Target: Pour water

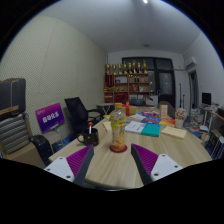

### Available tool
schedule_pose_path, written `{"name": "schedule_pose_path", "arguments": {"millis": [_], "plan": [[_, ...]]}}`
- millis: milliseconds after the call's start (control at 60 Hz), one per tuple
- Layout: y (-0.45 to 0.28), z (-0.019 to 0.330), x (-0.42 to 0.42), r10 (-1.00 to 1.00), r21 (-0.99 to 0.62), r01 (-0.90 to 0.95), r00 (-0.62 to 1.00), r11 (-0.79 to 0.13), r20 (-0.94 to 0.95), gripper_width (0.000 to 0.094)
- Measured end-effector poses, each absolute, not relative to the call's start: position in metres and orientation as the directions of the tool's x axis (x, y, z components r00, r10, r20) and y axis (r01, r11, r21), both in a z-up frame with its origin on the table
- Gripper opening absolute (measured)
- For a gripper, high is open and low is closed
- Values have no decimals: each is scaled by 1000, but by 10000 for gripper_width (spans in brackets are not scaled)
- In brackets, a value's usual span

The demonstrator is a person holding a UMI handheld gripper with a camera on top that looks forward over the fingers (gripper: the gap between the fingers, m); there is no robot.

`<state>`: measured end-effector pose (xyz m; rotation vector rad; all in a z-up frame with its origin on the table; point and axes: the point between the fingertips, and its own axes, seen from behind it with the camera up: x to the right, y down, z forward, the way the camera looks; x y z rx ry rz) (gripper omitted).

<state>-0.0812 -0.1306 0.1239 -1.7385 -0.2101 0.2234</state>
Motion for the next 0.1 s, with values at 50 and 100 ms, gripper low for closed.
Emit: {"name": "schedule_pose_path", "arguments": {"millis": [50, 100], "plan": [[-152, 119, -81, 268, -982, 8, 962, -189, -44, 822], [-172, 113, -78, 270, -980, -6, 961, -200, -61, 823]]}}
